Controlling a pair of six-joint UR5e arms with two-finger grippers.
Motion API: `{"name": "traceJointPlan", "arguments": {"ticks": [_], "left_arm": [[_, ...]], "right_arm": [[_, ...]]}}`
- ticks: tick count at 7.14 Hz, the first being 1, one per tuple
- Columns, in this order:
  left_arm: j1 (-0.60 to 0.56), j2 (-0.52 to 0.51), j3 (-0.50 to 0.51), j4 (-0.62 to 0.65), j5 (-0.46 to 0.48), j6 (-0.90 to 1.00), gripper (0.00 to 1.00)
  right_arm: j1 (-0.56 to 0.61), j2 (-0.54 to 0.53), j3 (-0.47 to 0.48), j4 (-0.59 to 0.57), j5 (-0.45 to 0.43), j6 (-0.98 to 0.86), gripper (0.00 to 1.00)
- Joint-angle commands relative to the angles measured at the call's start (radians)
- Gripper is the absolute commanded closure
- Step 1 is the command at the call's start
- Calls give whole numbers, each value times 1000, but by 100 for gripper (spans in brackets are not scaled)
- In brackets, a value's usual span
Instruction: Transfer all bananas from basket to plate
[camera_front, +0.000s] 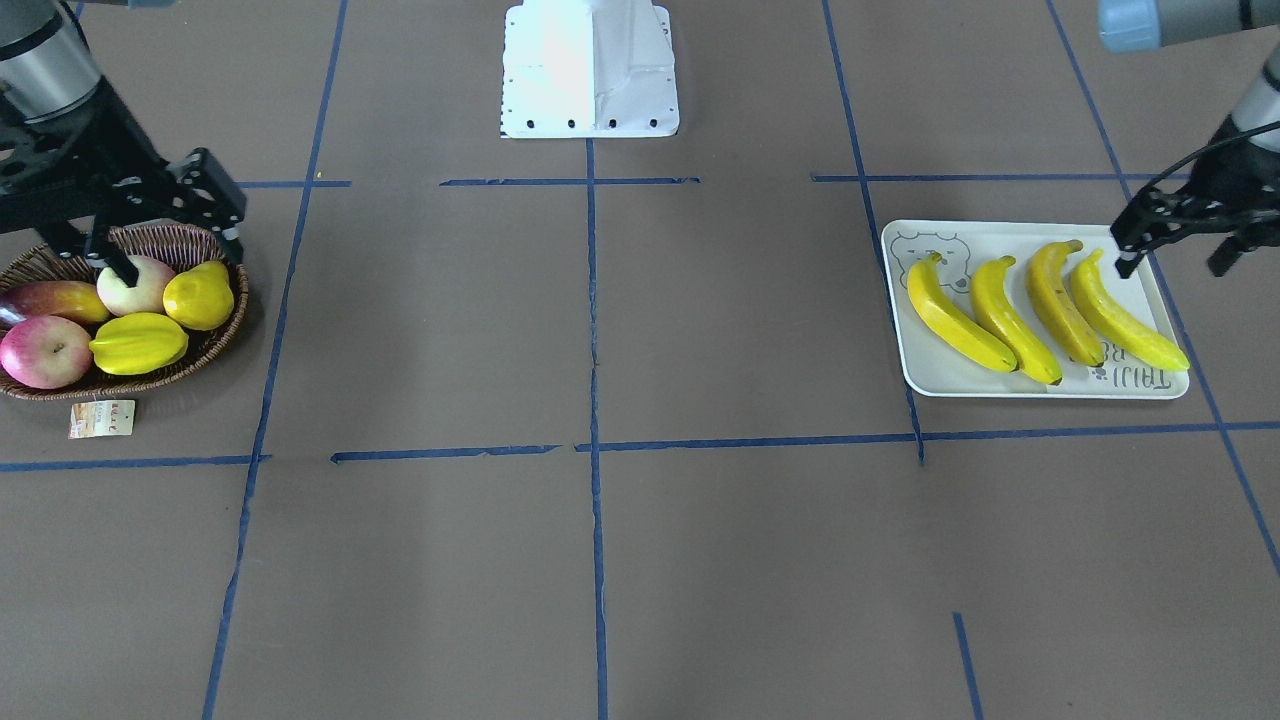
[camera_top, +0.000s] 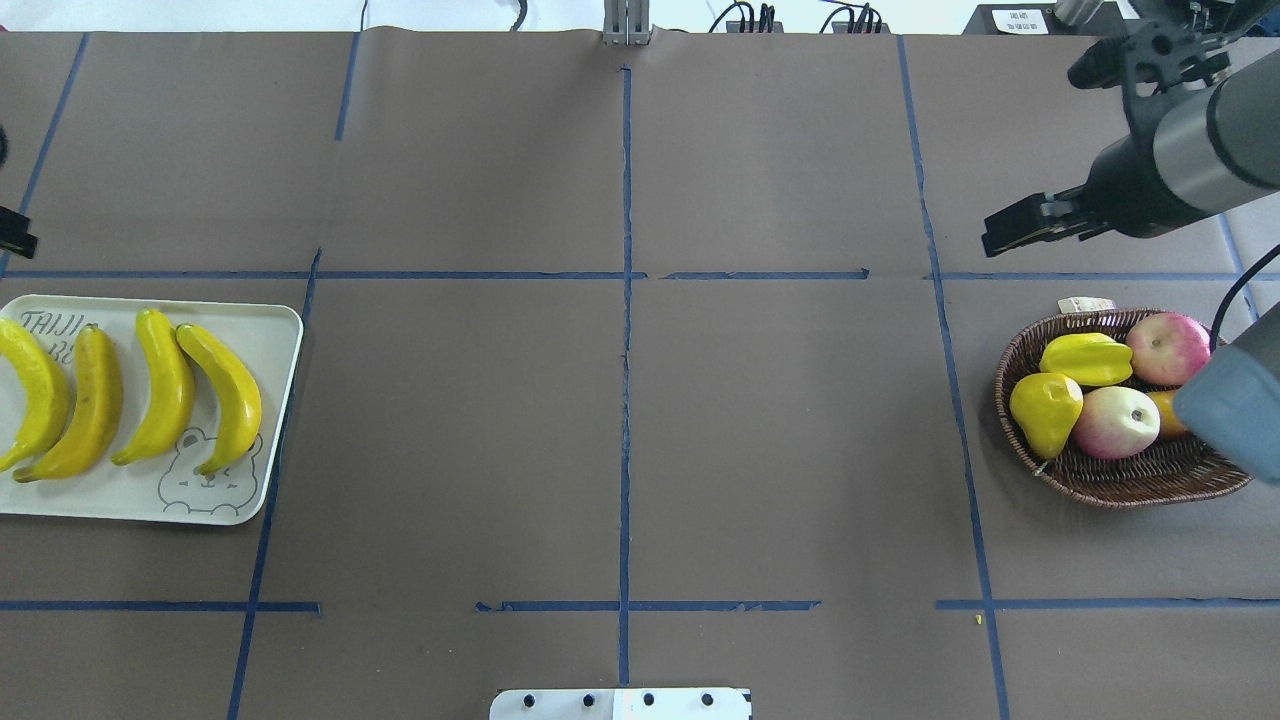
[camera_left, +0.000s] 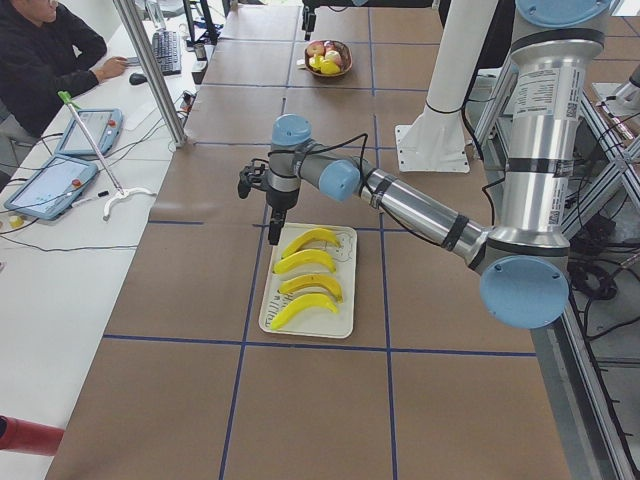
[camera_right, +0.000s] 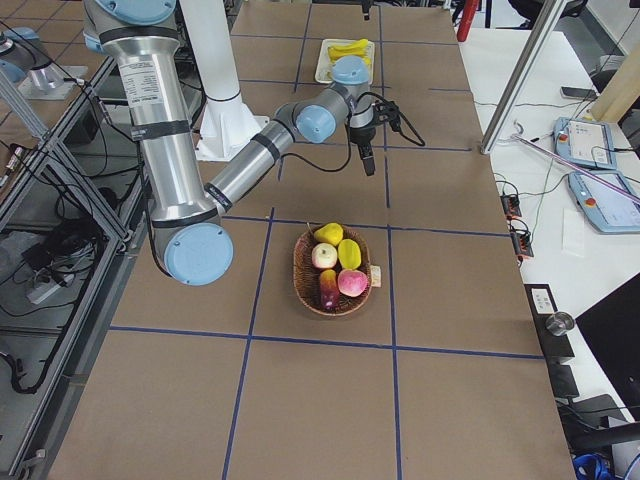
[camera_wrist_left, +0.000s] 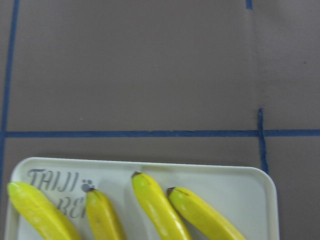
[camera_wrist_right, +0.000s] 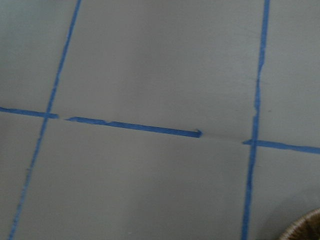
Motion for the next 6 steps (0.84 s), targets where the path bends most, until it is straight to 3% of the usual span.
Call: {"name": "traceJointPlan", "arguments": {"ticks": [1, 2, 3, 4, 6], "left_arm": [[-229, -5, 76, 162, -116, 355, 0], [-292, -3, 166, 161, -229, 423, 0], [-325, 6, 209, 164, -253, 558, 0], [-345, 45, 220, 158, -256, 588, 0], [-347, 55, 266, 153, -257, 582, 0]], "right_arm": [[290, -3, -195, -66, 303, -368, 0], [381, -52, -257, -60, 370, -519, 0], [446, -98, -281, -66, 374, -661, 0], [503, -136, -290, -63, 377, -692, 0], [503, -180, -310, -52, 368, -683, 0]]}}
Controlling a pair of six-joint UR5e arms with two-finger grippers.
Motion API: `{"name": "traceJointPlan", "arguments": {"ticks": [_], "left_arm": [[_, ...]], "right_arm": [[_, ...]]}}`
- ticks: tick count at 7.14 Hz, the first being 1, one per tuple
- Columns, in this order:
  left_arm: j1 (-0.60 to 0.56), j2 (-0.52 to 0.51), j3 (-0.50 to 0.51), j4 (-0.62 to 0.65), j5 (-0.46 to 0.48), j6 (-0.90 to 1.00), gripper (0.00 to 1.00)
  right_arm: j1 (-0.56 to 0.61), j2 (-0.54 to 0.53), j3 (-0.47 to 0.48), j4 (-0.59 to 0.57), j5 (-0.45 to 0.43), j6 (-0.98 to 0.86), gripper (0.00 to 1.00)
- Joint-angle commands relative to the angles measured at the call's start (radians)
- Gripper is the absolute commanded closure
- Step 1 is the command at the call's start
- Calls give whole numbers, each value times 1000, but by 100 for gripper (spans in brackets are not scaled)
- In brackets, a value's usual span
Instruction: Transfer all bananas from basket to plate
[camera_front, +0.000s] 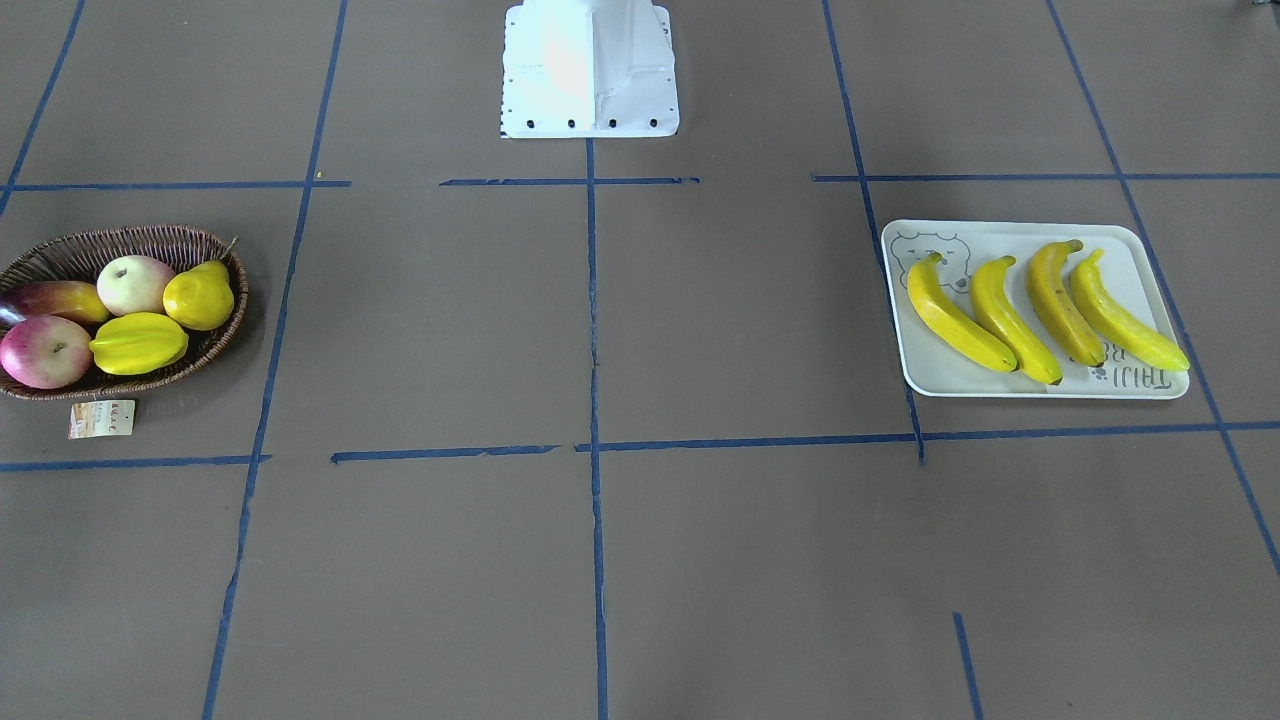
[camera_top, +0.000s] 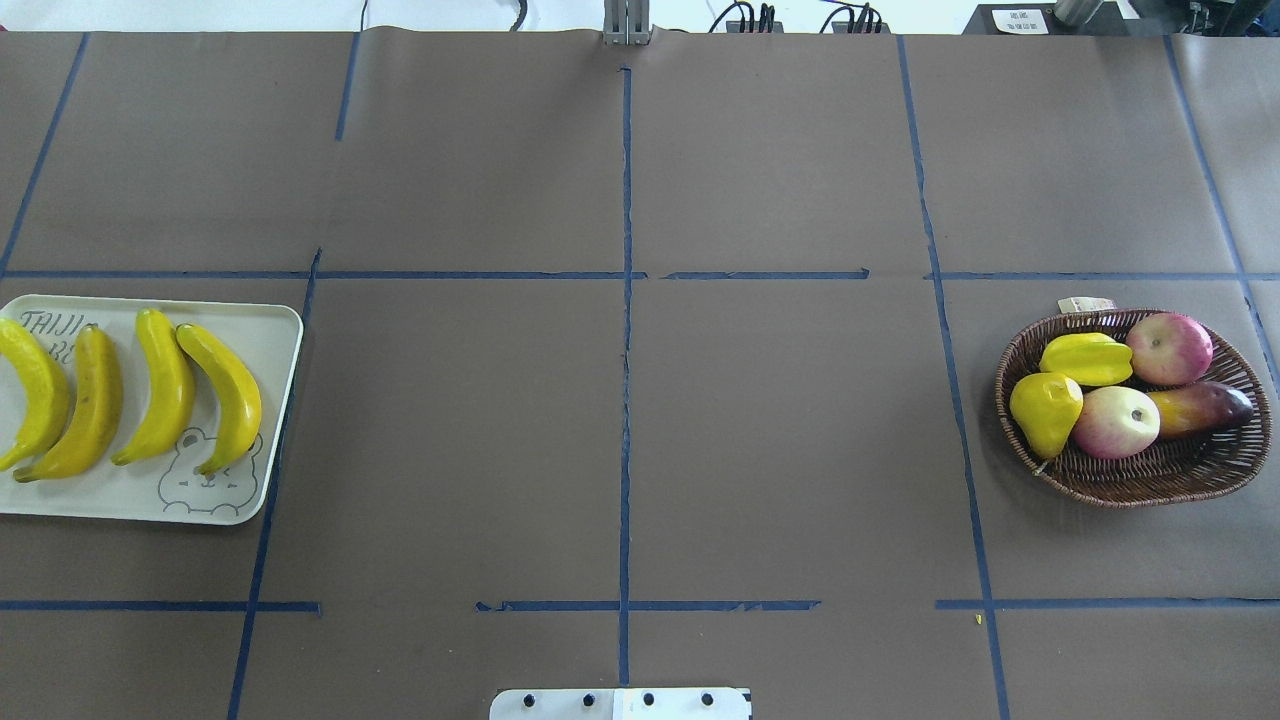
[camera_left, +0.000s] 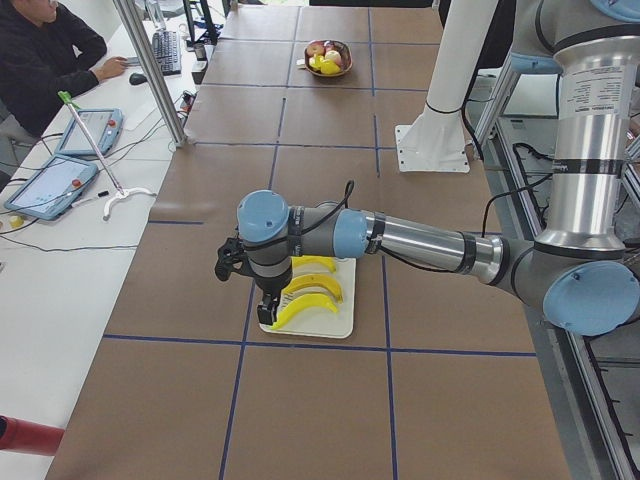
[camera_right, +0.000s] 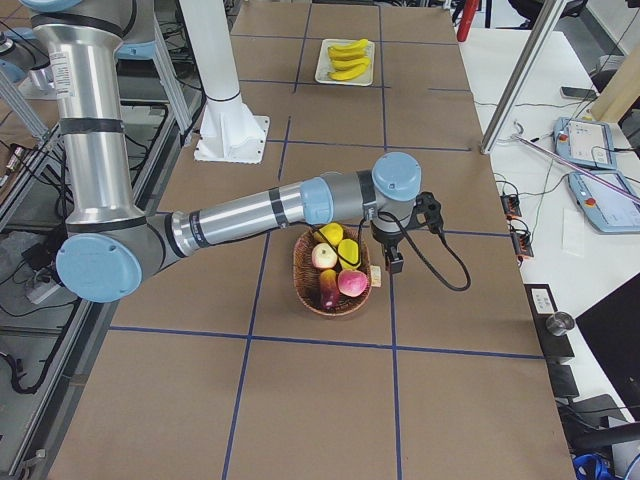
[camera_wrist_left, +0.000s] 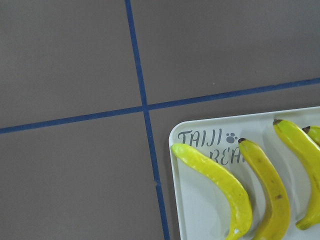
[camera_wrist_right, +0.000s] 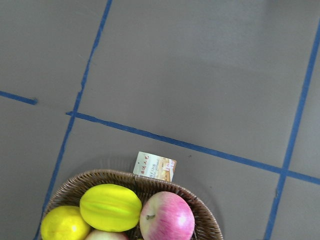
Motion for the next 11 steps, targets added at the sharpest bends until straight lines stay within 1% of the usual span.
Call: {"name": "traceJointPlan", "arguments": {"ticks": [1, 4, 5, 6, 7, 8, 9, 10, 11], "left_arm": [[-6, 11, 63, -5, -4, -3, 0], [-6, 22, 88, -7, -4, -48, 0], [-6, 31, 97, -9, -4, -46, 0], [-6, 37, 125, -36, -4, -46, 0], [-7, 37, 139, -51, -4, -46, 0], [-7, 37, 142, -51, -4, -46, 0], [-7, 37, 140, -53, -4, -46, 0], [-7, 37, 139, -55, -4, -45, 0], [-7, 37, 140, -59, -4, -45, 0]], "right_arm": [[12, -33, -30, 5, -6, -18, 0], [19, -45, -33, 5, -6, -12, 0], [25, -67, -37, 5, -8, -24, 0], [56, -70, -39, -1, -29, -25, 0], [59, -72, -39, -5, -84, -25, 0], [61, -88, -45, -6, -103, -24, 0], [68, -113, -57, -4, -97, -24, 0], [88, -139, -104, 4, -95, -21, 0], [90, -160, -131, 13, -95, -19, 0]]}}
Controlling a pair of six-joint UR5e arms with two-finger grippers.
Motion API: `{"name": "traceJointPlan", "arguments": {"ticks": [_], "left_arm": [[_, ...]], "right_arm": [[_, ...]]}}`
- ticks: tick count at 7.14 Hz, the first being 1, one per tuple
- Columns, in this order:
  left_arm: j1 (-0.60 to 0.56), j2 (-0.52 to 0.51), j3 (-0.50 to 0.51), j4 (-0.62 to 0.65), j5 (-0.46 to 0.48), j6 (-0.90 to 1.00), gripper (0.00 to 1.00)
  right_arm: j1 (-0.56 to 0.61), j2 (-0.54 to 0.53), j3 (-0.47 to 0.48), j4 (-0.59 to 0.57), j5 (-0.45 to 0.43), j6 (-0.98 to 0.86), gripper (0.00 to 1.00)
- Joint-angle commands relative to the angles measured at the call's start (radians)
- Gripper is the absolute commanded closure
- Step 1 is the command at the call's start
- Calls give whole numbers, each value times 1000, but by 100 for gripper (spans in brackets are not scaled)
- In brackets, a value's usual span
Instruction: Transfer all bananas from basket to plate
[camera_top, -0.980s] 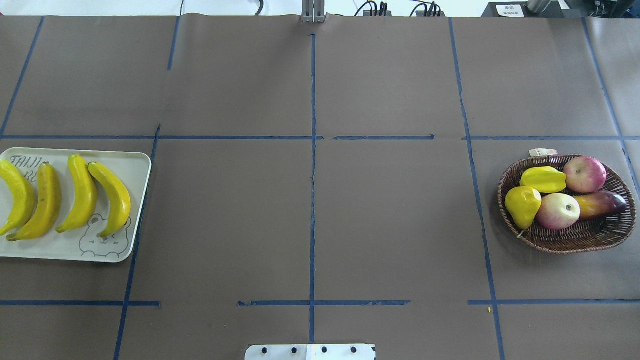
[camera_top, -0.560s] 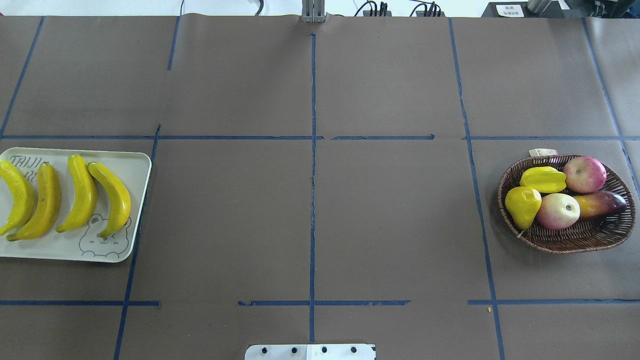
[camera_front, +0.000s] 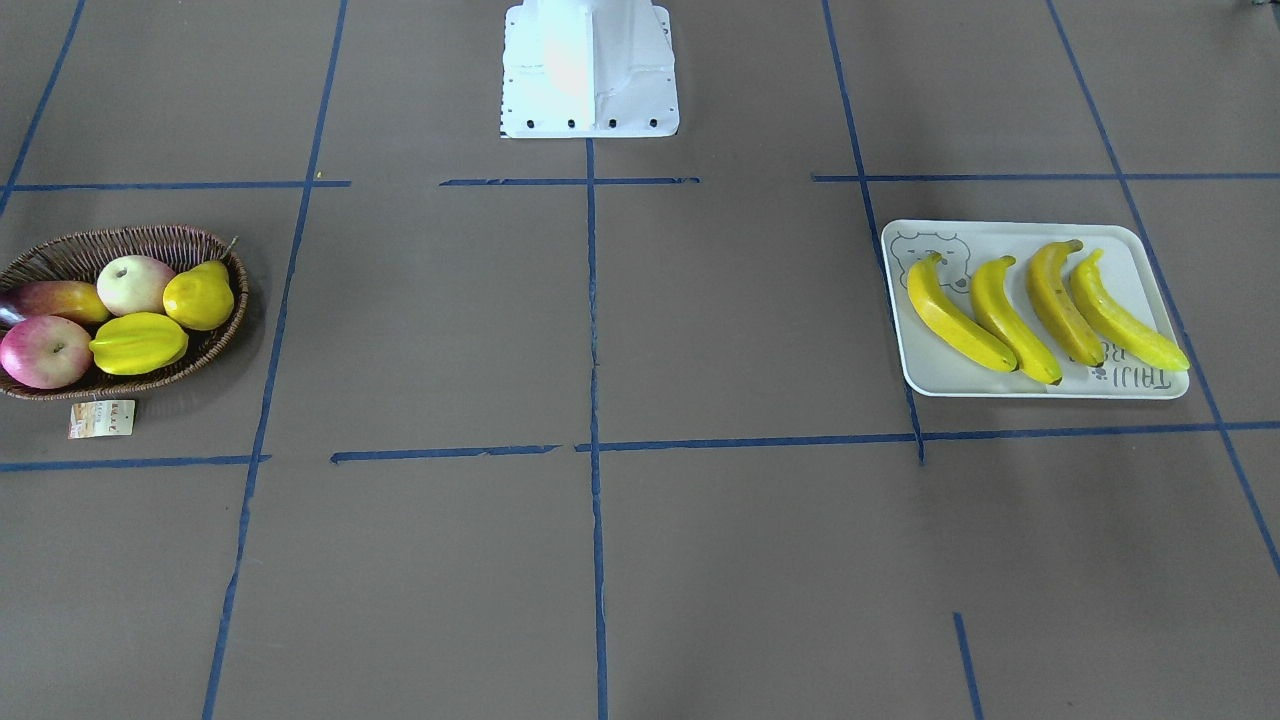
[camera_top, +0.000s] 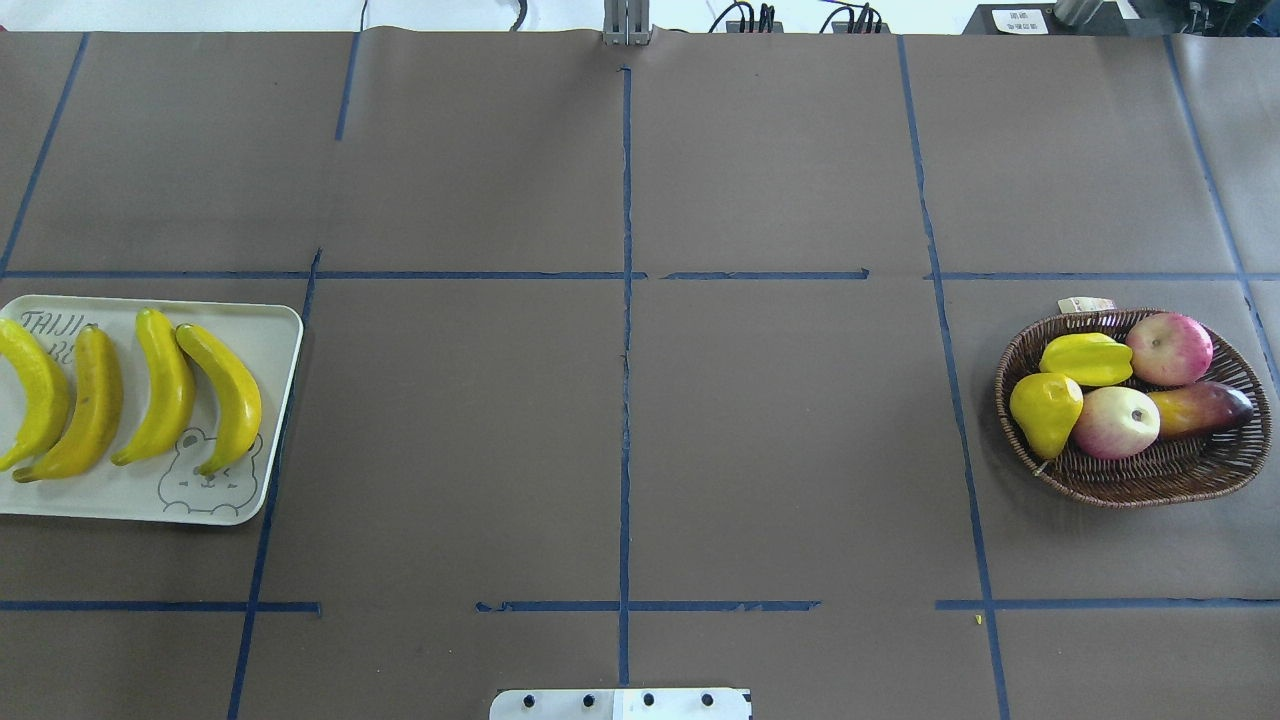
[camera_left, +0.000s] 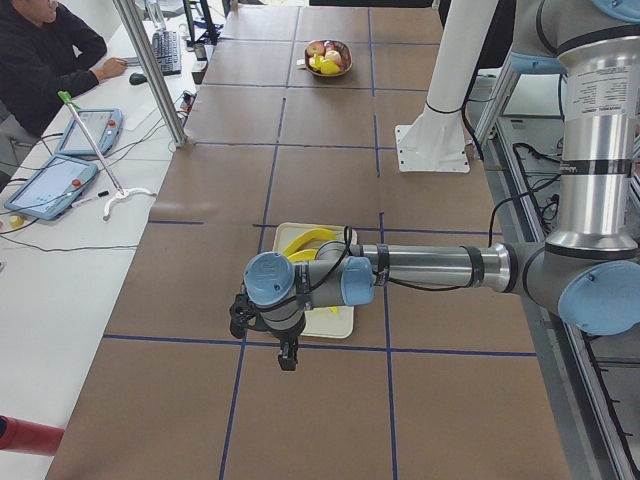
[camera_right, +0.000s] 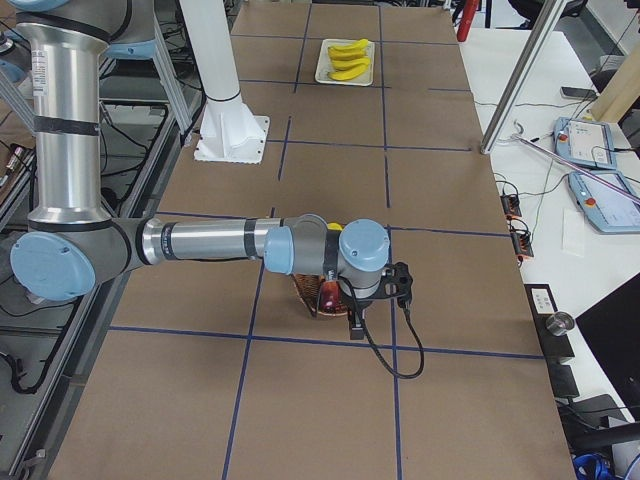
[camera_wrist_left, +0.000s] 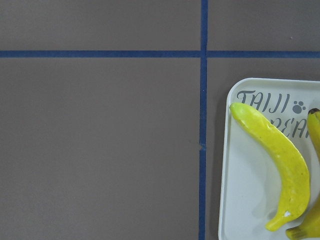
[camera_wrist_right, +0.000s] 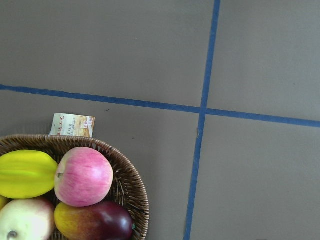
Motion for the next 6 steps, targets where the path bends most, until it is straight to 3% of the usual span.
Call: {"name": "traceJointPlan", "arguments": {"ticks": [1, 6], "left_arm": [[0, -1, -1, -6, 0, 1, 0], [0, 0, 25, -52, 2, 5, 0]], "right_arm": [[15, -42, -43, 35, -2, 1, 0], [43, -34, -38, 59, 7, 14, 0]]}}
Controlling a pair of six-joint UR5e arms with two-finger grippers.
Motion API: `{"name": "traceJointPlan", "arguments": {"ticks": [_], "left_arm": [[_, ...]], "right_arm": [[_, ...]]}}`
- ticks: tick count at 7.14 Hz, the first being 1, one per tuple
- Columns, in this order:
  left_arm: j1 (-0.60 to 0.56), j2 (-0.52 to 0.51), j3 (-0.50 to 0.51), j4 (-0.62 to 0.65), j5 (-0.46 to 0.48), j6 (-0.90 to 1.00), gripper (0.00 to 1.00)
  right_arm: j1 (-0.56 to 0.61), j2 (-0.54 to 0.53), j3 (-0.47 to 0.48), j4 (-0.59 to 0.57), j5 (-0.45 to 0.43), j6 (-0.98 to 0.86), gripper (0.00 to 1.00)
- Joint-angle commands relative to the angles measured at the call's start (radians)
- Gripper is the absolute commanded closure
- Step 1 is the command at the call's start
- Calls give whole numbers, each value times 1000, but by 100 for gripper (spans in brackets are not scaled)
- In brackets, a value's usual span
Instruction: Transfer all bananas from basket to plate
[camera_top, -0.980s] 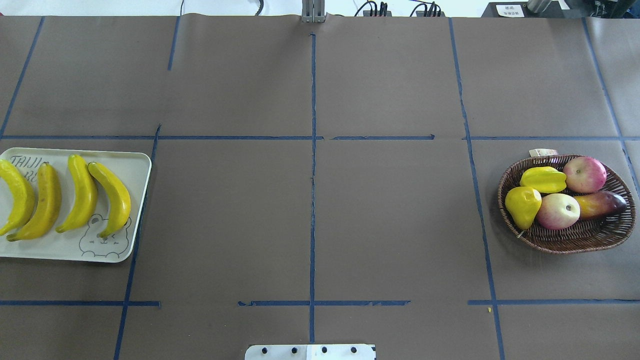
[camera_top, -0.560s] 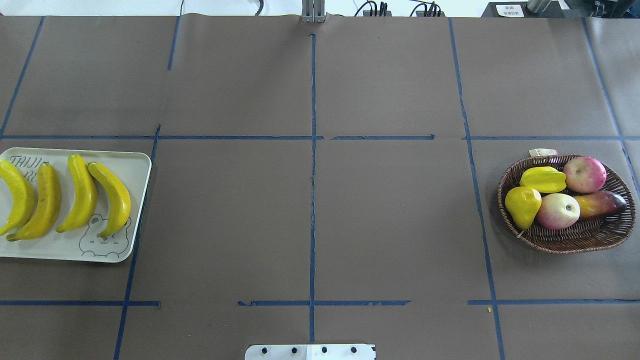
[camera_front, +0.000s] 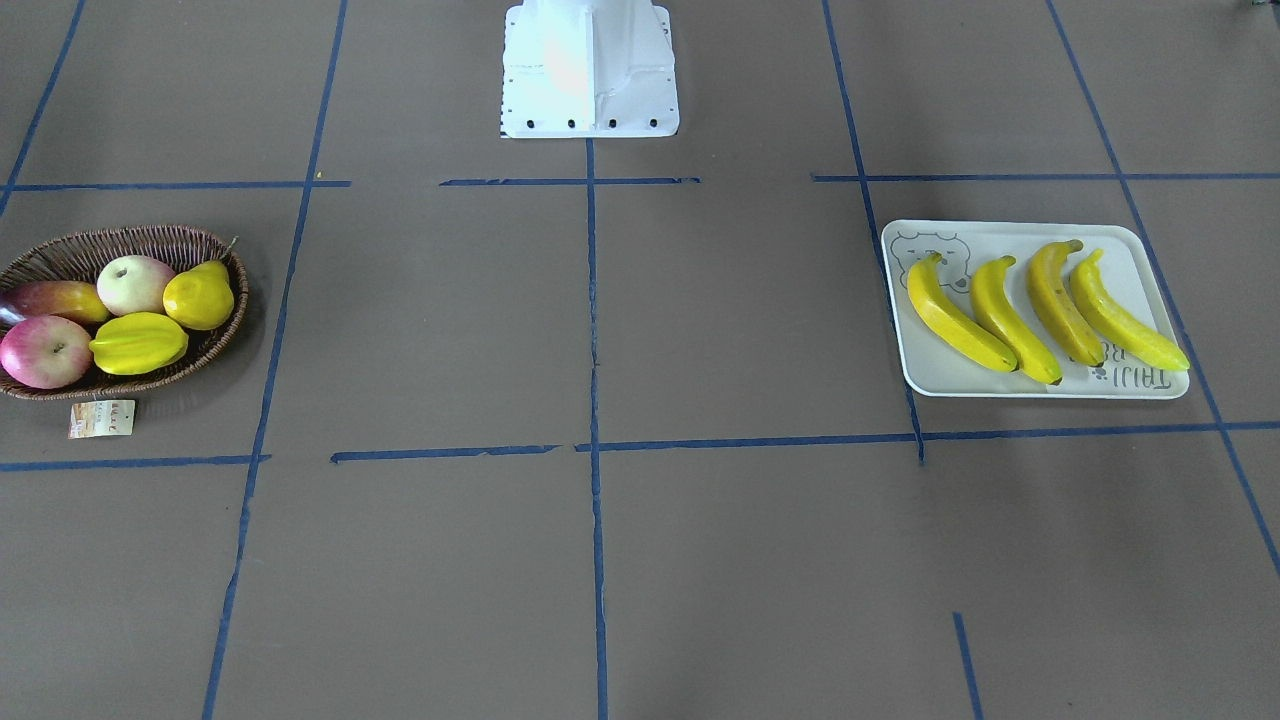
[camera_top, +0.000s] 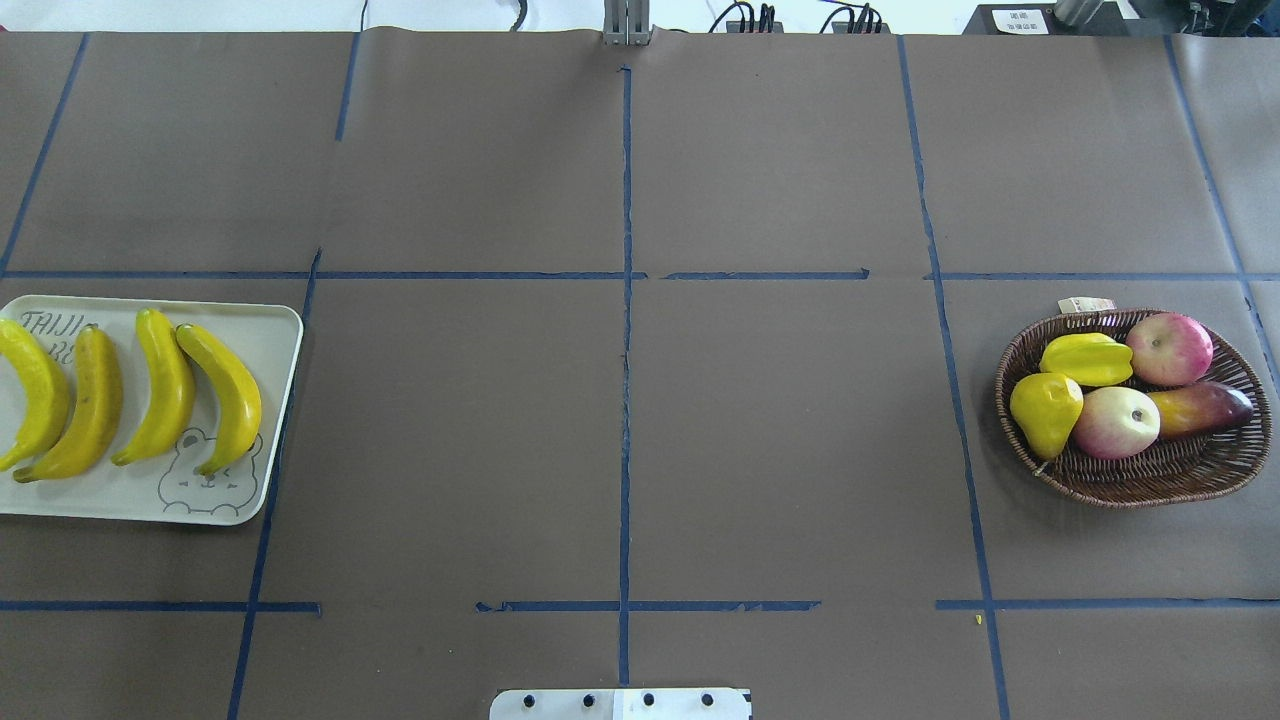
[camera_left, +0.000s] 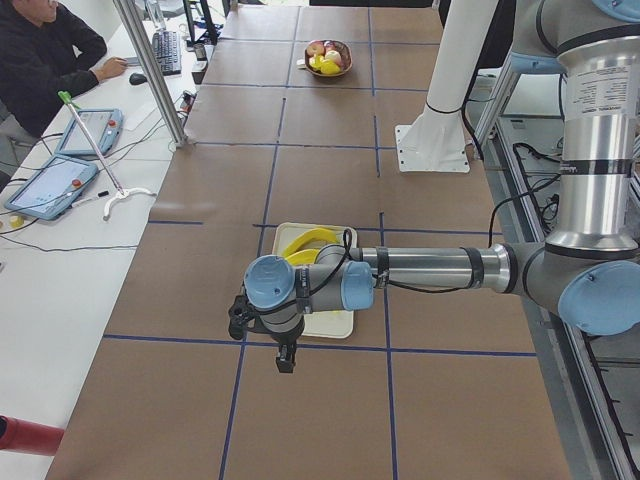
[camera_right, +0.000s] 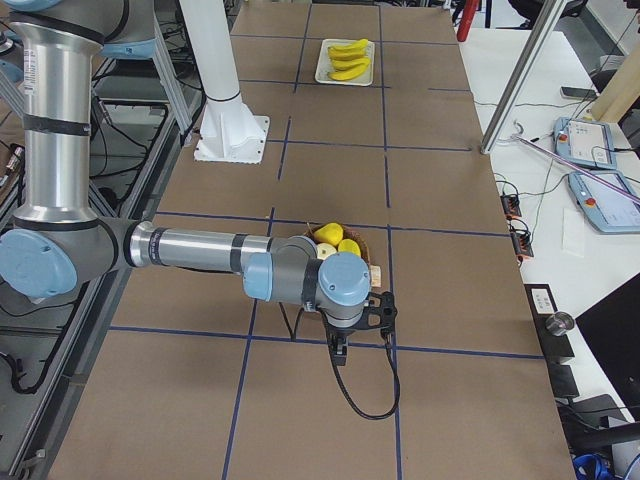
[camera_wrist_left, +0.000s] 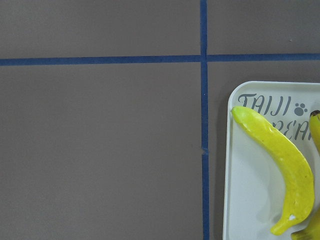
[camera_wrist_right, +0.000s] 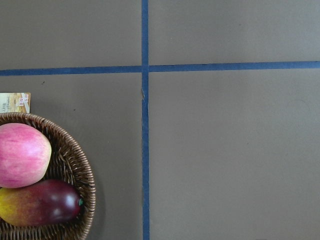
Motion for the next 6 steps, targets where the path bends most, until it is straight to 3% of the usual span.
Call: {"name": "traceJointPlan", "arguments": {"ticks": [1, 6], "left_arm": [[0, -1, 1, -12, 0, -8, 0], [0, -18, -19, 2, 0, -13, 0]], "right_arm": [[1, 1, 3, 0, 5, 3, 0], [1, 3, 5, 2, 5, 3, 0]]}}
